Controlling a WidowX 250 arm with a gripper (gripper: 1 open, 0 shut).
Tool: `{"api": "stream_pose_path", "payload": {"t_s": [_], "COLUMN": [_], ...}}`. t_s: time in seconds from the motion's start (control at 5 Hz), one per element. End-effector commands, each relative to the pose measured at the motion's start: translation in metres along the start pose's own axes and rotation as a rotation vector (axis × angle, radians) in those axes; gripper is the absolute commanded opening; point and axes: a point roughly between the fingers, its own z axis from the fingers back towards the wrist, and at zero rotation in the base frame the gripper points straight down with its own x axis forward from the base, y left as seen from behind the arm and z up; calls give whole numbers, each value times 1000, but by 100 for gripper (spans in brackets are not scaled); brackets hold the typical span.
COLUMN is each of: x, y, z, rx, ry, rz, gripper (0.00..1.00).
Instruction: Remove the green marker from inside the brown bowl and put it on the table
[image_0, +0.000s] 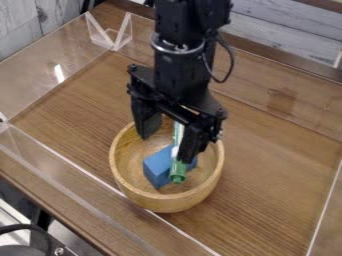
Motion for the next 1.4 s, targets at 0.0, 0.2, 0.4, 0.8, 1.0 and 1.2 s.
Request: {"api": "stream_pose_path", "payload": {"t_s": [0.0, 0.2, 0.4, 0.8, 1.0, 1.2], "x": [1, 0, 1, 2, 2, 2], "y": [-3, -4, -2, 3, 5, 7], "z": [3, -4, -10, -16, -18, -20], "rx": [-5, -7, -10, -16, -19, -23], "ry": [-49, -59, -63, -66, -67, -70], "rz": [-19, -27, -32, -37, -37, -34], "gripper": [100, 100, 100, 100, 100, 100]}}
